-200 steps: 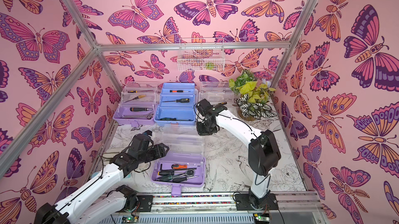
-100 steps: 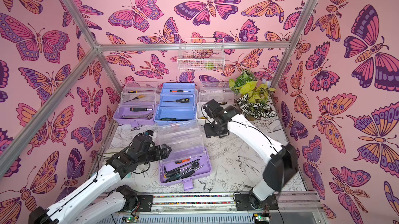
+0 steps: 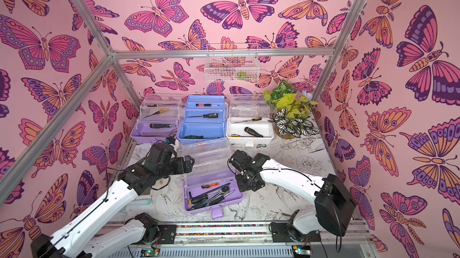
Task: Close toolboxes
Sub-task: Adjust the toolbox at the center of the board.
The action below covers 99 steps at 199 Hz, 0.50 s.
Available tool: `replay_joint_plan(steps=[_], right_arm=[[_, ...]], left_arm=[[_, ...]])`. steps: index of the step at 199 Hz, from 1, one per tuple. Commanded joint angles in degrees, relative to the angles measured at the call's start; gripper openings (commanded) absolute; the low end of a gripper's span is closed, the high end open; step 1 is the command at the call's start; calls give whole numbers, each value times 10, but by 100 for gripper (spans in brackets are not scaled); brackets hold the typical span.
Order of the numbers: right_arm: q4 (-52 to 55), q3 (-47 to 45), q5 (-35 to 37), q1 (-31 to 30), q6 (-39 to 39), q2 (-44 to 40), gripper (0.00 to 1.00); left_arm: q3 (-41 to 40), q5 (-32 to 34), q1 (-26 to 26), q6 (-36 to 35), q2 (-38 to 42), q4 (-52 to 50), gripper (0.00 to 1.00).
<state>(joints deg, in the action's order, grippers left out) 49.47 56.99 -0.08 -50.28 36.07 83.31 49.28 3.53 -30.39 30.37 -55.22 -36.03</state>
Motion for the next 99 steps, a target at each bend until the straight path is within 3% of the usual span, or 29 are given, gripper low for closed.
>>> replay_joint_plan(steps=[1,33,76,99], right_arm=[[-2,7,11,-3,-16,28,49],[47,26,69,31,-75,48,48],[51,90,126,165,-225,89,50],[74,152,149,217,-234,102,53]], left_arm=[[22,35,3,-35,-10,-35,91],[35,31,6,-42,-15,-36,91],[36,21,8,-44,-16,-33,91],[35,16,9,-45,-16,-31,91]])
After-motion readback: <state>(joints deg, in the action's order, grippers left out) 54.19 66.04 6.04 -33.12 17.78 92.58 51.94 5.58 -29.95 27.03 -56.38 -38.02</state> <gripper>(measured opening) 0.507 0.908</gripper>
